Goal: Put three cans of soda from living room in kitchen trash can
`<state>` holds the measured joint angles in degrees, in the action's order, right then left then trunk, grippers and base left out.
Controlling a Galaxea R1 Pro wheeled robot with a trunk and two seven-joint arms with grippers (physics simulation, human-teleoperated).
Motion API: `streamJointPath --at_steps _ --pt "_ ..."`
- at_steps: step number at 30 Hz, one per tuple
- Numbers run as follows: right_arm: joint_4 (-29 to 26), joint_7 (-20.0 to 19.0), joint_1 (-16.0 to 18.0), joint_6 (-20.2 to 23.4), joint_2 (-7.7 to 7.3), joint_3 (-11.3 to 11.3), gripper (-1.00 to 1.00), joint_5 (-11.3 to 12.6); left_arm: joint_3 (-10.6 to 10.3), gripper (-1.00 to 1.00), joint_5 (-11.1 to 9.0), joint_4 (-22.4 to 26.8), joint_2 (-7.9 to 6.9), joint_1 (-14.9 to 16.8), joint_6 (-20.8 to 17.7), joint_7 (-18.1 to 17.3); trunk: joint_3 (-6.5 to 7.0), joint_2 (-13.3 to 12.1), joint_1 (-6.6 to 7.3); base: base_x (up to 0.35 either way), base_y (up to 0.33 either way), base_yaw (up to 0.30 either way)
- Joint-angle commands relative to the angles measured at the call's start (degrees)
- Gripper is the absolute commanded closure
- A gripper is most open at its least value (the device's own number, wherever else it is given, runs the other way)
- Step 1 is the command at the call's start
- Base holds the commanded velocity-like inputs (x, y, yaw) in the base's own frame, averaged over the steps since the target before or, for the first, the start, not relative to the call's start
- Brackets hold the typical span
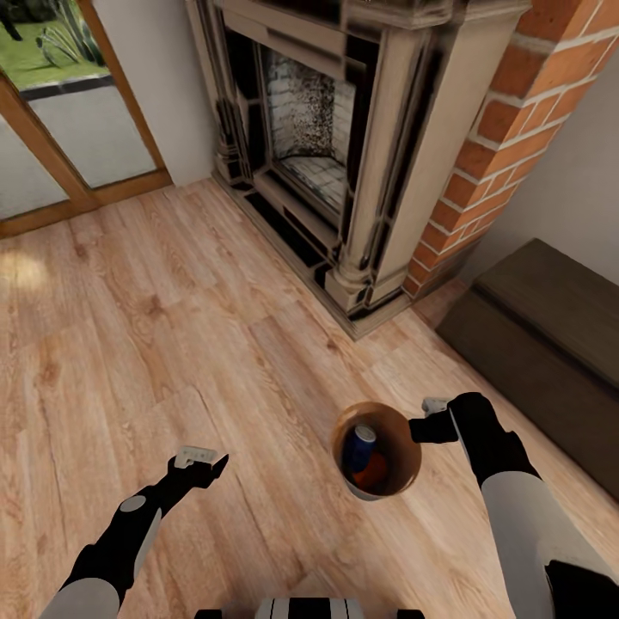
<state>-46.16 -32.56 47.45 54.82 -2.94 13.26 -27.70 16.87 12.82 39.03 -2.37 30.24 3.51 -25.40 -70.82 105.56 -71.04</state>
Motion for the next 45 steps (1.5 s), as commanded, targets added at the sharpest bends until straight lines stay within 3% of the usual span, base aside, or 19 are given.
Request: streamJointPath --at_steps 1,29,45 --pt "0.02 -0.31 0.01 0.38 0.02 0.01 1.00 1.13 0.00 -1.00 0.00 0.00 0.00 0.00 0.00 0.00 0.05 0.00 0.00 0.000 0.000 0.223" --pt "0.02 -0.24 0.01 0.38 0.38 0.01 1.00 1.07 -0.43 -1.00 0.10 -0.01 0.00 0.00 0.15 0.03 1.44 0.00 0.00 0.007 0.000 0.223" --pt "0.02 -0.25 0.01 0.38 0.39 0.09 1.00 1.05 -0.44 -1.00 0.10 -0.01 0.00 0.00 0.70 0.01 2.24 0.00 0.00 0.238 0.018 0.223"
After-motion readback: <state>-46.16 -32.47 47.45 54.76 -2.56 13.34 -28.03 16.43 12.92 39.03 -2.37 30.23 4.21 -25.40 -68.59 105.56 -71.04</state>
